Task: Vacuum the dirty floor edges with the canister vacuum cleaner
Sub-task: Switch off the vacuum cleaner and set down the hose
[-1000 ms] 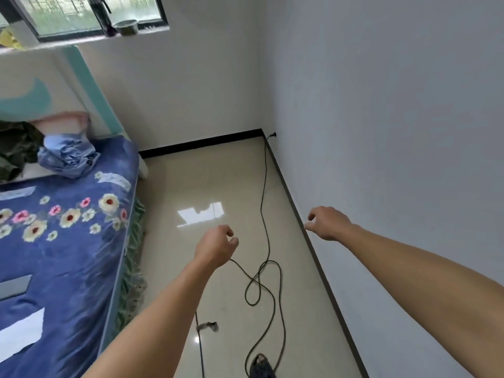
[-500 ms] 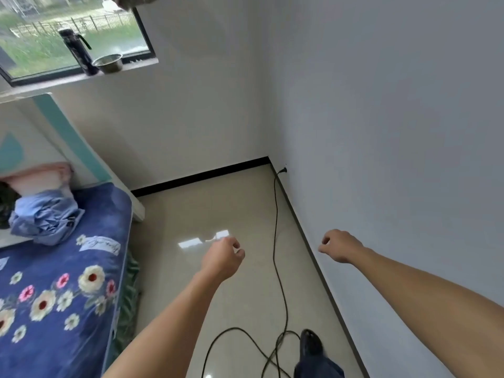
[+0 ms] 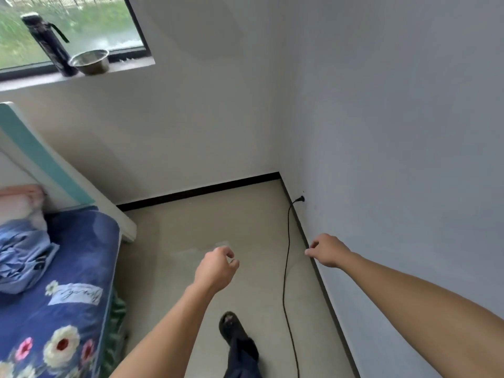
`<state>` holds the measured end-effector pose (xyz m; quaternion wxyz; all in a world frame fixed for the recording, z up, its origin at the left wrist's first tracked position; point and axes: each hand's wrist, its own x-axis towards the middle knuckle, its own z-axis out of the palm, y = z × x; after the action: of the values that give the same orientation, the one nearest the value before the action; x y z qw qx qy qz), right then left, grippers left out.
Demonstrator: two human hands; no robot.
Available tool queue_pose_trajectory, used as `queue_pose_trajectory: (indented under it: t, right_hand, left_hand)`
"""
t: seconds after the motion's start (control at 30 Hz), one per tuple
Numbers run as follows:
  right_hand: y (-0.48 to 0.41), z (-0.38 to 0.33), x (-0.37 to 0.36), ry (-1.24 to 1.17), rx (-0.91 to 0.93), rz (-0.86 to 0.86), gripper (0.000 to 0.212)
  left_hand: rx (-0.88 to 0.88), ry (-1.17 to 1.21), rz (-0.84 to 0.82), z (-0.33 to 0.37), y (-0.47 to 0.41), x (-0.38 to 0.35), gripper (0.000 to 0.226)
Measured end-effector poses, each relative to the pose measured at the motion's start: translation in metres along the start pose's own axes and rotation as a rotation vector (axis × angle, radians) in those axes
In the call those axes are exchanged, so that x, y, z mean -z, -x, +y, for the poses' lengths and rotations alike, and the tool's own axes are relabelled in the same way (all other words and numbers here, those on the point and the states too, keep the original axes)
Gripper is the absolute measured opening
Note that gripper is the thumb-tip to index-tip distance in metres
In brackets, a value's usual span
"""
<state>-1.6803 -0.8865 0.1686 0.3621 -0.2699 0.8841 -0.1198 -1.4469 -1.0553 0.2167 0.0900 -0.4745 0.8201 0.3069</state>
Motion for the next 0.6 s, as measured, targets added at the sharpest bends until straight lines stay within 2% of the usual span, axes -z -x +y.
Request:
queue_pose_trajectory:
  t: [0.23,0.33,0.43,0.6]
  right_hand:
    - [-0.112,-0.042,0.009,-0.244,-0.243,0.081,0.032]
    - [-0.14,-0.065,0.02,-0.402,-0.333,0.125,0.022]
    - [-0.177,-0.078,0.027,-0.545,-0.413,0.16,0.022]
    - [-0.265,-0.078,0.025,-0.799,-0.564,0.16,0.017]
  left_hand:
    - [-0.101,-0.057,-0.093,0.001,-0.163,0.053,0.025]
    - [-0.131,-0.112,-0.145,0.012,-0.213,0.077,0.025]
    - [-0.171,-0.145,-0.19,0.031,-0.264,0.093,0.025]
    - [-0.21,-0.189,-0.253,0.054,-0.358,0.083,0.022]
